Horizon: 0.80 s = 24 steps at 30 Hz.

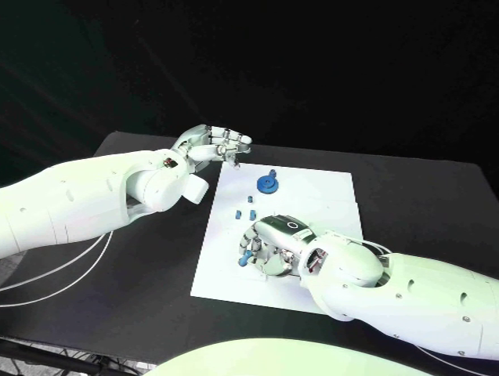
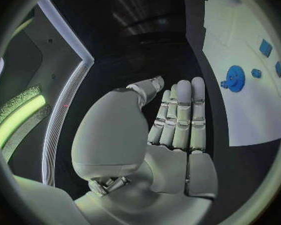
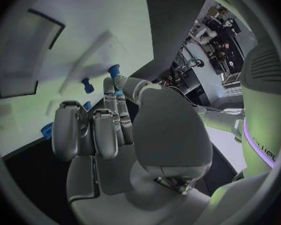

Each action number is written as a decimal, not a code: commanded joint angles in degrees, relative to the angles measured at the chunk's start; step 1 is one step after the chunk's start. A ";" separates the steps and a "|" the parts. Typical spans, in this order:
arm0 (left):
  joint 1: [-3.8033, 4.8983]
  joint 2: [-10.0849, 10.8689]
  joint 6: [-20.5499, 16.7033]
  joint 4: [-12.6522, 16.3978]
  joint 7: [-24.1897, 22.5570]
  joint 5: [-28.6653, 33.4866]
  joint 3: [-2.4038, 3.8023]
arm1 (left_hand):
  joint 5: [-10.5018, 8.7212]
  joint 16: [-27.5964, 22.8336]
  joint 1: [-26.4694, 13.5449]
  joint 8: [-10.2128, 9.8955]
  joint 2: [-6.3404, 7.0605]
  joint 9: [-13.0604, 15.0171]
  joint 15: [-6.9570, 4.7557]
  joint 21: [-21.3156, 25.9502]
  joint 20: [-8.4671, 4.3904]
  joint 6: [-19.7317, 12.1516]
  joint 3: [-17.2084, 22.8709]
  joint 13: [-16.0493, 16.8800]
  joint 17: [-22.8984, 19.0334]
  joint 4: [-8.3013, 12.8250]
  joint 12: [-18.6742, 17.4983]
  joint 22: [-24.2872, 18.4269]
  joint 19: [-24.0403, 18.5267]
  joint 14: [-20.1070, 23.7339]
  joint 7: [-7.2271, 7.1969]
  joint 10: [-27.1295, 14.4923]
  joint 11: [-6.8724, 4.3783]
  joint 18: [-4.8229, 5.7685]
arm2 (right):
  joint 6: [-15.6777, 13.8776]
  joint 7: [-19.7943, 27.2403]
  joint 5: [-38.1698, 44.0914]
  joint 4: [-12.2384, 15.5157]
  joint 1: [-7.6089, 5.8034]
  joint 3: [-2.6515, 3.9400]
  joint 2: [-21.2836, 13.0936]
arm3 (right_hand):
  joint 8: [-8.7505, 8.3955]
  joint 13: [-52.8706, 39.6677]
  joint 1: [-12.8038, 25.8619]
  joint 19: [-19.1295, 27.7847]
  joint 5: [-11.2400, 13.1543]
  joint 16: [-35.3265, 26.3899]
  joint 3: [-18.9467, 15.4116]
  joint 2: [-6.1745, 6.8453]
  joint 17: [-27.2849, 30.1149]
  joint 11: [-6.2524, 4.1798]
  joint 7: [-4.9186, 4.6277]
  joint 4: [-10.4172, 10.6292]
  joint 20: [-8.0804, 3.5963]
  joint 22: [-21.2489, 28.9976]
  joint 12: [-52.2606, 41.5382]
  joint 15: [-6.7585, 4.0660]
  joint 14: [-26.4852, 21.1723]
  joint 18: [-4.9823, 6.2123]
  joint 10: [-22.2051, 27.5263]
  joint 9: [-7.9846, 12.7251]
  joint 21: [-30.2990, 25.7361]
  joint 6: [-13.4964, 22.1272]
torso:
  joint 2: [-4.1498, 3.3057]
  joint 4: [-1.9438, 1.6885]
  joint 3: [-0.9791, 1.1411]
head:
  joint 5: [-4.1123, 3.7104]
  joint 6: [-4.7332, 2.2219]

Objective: Assemble the parts on the task board

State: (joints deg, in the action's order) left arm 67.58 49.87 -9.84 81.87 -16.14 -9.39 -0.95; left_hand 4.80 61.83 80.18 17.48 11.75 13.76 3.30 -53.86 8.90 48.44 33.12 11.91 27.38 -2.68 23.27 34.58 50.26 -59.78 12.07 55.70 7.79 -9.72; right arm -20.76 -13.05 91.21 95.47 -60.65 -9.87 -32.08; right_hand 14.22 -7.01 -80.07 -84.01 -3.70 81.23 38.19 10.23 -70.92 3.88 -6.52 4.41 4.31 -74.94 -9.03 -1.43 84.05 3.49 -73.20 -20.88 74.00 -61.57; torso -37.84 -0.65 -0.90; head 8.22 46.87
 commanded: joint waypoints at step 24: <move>0.07 0.17 0.76 0.28 -0.16 0.36 0.04 | 0.09 -0.40 0.20 0.37 -0.62 -0.08 0.10 0.29 -0.06 -0.38 -0.34 0.07 -0.09 -0.12 0.54 -0.14 0.43 0.18 -0.09 -0.51 0.01 -0.86 | 0.44 -1.90 2.04 0.29 0.53 -0.24 0.54 | -4.08 -1.18 7.09 -0.87 -4.47 -0.32 -5.08 5.63 0.83 -0.01 -1.29 -0.19 0.81 -10.38 2.83 0.78 2.07 -0.10 2.43 -3.71 -2.96 7.11 | 0.08 0.02 0.03 | -0.02 0.27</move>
State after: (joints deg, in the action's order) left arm 67.58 50.10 -9.84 82.01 -16.03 -9.35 -0.95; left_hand 4.80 61.60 80.42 17.48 11.51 13.76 3.30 -53.86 8.90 48.44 33.12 11.90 27.34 -2.68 23.63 34.49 50.26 -59.78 12.06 55.70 7.79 -9.71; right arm -20.06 -14.98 92.86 95.61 -60.17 -10.11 -31.42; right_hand 10.39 -8.10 -72.94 -84.00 -7.80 80.90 33.48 15.33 -70.06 3.88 -7.77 4.16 4.75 -74.92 -6.59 -1.02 84.02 3.50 -71.10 -24.70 71.27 -54.88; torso -37.79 -0.65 -0.92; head 8.20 47.21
